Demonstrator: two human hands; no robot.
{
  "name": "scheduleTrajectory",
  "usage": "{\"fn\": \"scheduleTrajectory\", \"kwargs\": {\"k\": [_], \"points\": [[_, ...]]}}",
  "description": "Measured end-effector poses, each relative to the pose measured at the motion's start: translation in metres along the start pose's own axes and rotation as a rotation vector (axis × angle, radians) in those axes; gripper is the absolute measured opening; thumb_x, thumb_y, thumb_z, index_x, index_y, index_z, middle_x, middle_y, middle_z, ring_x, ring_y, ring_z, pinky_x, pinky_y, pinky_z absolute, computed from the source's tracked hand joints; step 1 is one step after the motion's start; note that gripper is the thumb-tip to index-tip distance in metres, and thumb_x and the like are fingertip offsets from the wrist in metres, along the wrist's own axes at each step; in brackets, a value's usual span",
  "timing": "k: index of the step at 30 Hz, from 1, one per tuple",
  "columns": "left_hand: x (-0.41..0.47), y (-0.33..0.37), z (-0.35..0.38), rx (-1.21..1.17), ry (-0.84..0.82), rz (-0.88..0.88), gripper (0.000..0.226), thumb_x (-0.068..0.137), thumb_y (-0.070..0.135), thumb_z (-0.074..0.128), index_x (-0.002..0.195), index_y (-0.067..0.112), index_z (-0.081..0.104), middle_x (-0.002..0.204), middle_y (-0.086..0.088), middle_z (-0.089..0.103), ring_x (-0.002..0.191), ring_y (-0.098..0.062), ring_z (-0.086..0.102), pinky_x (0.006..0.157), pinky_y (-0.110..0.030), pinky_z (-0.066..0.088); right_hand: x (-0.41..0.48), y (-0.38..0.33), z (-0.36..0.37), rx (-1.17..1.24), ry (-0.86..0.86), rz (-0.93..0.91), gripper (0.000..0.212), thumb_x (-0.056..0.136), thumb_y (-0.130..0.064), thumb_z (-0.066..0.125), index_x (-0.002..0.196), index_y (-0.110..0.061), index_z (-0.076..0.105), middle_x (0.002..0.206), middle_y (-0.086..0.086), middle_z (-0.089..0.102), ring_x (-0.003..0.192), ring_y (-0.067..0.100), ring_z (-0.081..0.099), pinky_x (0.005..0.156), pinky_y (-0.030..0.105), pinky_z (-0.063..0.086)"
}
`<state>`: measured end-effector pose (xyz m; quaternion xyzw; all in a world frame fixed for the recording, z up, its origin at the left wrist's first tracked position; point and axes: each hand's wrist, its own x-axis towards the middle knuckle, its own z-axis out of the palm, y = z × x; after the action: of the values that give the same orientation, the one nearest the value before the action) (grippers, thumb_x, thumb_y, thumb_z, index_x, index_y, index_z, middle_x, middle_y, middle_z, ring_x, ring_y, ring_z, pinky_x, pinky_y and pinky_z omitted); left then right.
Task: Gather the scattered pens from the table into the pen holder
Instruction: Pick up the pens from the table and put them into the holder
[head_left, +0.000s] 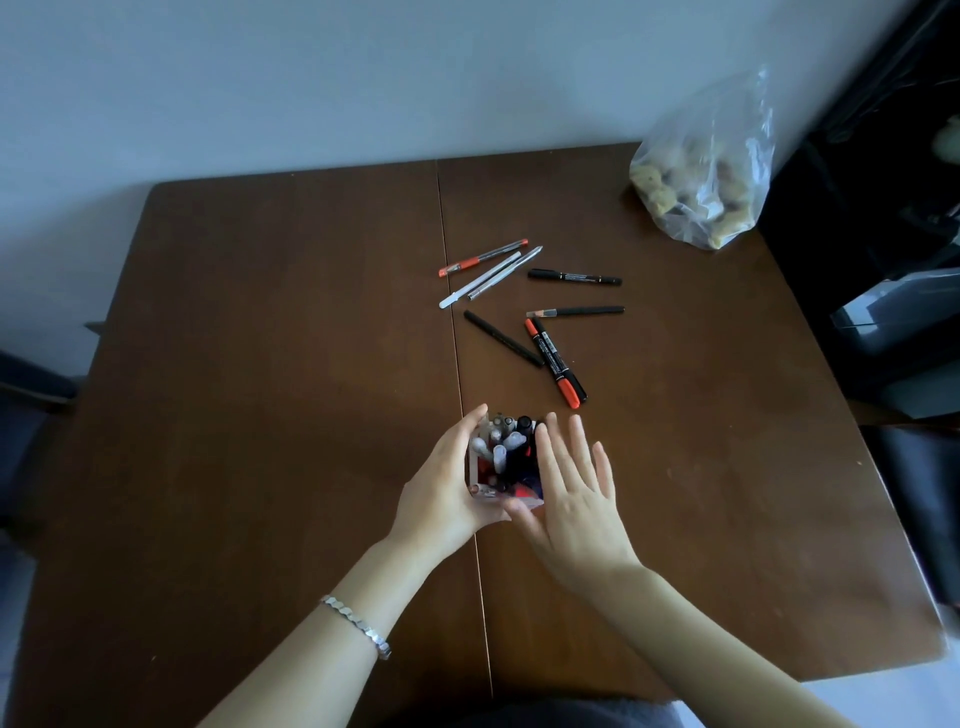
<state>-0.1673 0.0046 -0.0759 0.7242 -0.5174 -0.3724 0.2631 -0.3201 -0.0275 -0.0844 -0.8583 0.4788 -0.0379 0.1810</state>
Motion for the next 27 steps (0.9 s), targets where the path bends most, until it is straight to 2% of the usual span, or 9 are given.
{"fn": "scheduleTrajectory", "kwargs": {"k": [3,6,8,10,11,13,17,21,27], "points": [[-0.001,0.0,0.001,0.003,0.004,0.003,0.099,0.061,0.045,0.081,0.14,0.031,0.023,0.146,0.007,0.038,0.13,-0.01,0.042,0.091,-0.019,0.039,0.015,-0.001,-0.008,0.128,-0.161,0.028,0.095,0.065,-0.082,-0.008,0.136,-0.02,-0.022,0.147,-0.007,-0.023,0.136,0.014,-0.03,0.111,0.031,-0.018],[0.0,-0.001,0.0,0.004,0.013,-0.008,0.1,0.06,0.045,0.081,0.14,0.032,0.023,0.144,0.01,0.039,0.127,-0.009,0.044,0.088,-0.017,0.04,0.02,-0.005,-0.024,0.3,-0.351,-0.004,0.097,0.07,-0.077,0.014,0.141,-0.021,-0.021,0.141,-0.014,-0.03,0.135,0.006,-0.028,0.112,0.029,-0.01],[0.001,-0.003,0.0,-0.012,0.004,-0.017,0.1,0.059,0.038,0.084,0.139,0.034,0.024,0.142,0.012,0.041,0.126,-0.007,0.044,0.089,-0.017,0.041,0.027,0.0,-0.034,0.617,-0.439,0.049,0.081,0.084,-0.059,0.03,0.145,-0.023,-0.008,0.149,-0.016,-0.007,0.14,0.004,-0.006,0.114,0.027,0.006],[0.0,-0.005,0.001,-0.026,-0.014,-0.014,0.099,0.058,0.03,0.085,0.137,0.035,0.026,0.139,0.013,0.042,0.124,-0.005,0.045,0.088,-0.013,0.04,0.038,0.012,-0.038,0.974,-0.192,0.182,0.047,0.095,-0.034,0.039,0.139,-0.031,0.024,0.142,-0.007,0.04,0.133,0.011,0.036,0.106,0.026,0.029],[0.0,-0.006,0.001,-0.018,-0.018,0.0,0.097,0.059,0.029,0.085,0.137,0.034,0.027,0.139,0.013,0.042,0.124,-0.005,0.045,0.087,-0.009,0.038,0.048,0.022,-0.037,0.988,0.01,0.253,0.035,0.095,-0.028,0.043,0.129,-0.034,0.038,0.127,-0.004,0.057,0.12,0.013,0.051,0.099,0.027,0.037],[0.0,-0.008,0.002,-0.014,-0.022,0.01,0.096,0.06,0.028,0.085,0.137,0.034,0.027,0.14,0.012,0.041,0.125,-0.005,0.043,0.088,-0.008,0.036,0.07,0.043,-0.029,0.773,0.19,0.368,0.025,0.093,-0.021,0.048,0.118,-0.024,0.051,0.108,-0.002,0.062,0.105,0.016,0.059,0.086,0.025,0.043],[0.002,-0.007,0.003,-0.006,-0.029,-0.004,0.097,0.06,0.029,0.084,0.137,0.035,0.026,0.141,0.012,0.041,0.126,-0.007,0.044,0.094,-0.017,0.04,0.11,0.068,-0.002,0.342,-0.038,0.469,0.04,0.09,-0.024,0.054,0.129,-0.016,0.045,0.125,0.009,0.05,0.11,0.024,0.052,0.082,0.033,0.047],[0.005,-0.007,0.003,0.027,-0.027,-0.026,0.099,0.058,0.032,0.085,0.137,0.035,0.026,0.141,0.014,0.04,0.123,-0.002,0.043,0.085,-0.004,0.035,0.129,0.075,0.018,0.062,-0.115,0.43,0.046,0.091,-0.022,0.052,0.133,-0.013,0.038,0.132,0.013,0.044,0.12,0.03,0.042,0.09,0.04,0.046],[0.002,-0.007,0.002,-0.003,-0.026,-0.013,0.096,0.06,0.031,0.084,0.137,0.035,0.027,0.142,0.013,0.041,0.126,-0.007,0.044,0.091,-0.011,0.037,0.115,0.076,0.024,0.099,-0.184,0.538,0.029,0.091,-0.006,0.037,0.12,-0.007,0.039,0.118,0.014,0.054,0.101,0.034,0.055,0.075,0.04,0.045]]}}
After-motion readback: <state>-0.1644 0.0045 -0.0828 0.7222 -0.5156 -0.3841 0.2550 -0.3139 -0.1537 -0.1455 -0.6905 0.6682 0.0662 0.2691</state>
